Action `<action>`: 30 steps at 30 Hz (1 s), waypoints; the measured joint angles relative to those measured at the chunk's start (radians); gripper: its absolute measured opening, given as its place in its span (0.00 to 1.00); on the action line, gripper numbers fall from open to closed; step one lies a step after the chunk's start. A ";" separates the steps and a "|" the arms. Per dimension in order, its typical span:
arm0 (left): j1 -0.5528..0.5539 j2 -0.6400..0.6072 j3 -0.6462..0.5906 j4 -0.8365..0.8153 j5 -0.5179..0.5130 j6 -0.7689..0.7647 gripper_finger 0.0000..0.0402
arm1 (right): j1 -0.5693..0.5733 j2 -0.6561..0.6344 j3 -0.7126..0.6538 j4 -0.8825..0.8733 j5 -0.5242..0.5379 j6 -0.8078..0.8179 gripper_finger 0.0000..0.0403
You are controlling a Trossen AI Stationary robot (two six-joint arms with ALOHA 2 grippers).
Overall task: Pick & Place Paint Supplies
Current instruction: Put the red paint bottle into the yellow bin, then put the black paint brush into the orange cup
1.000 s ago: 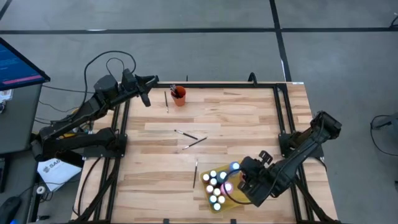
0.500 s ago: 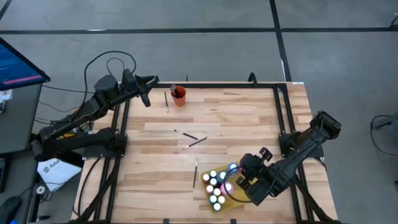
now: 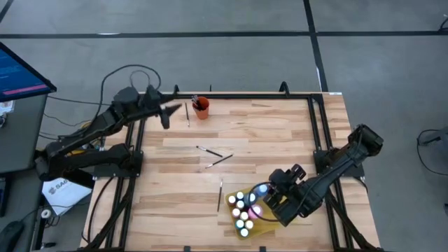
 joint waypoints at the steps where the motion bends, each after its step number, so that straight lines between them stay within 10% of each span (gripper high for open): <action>1: -0.010 0.007 -0.001 -0.040 0.010 0.001 0.49 | -0.006 0.000 0.000 0.000 0.000 0.000 0.65; 14: -0.054 0.224 -0.002 -0.303 -0.252 -0.250 0.62 | -0.094 0.000 0.000 -0.004 -0.001 -0.095 0.76; 30: -0.191 0.631 -0.002 -0.162 -0.419 -0.603 0.65 | -0.117 0.000 0.000 -0.006 0.000 -0.098 0.76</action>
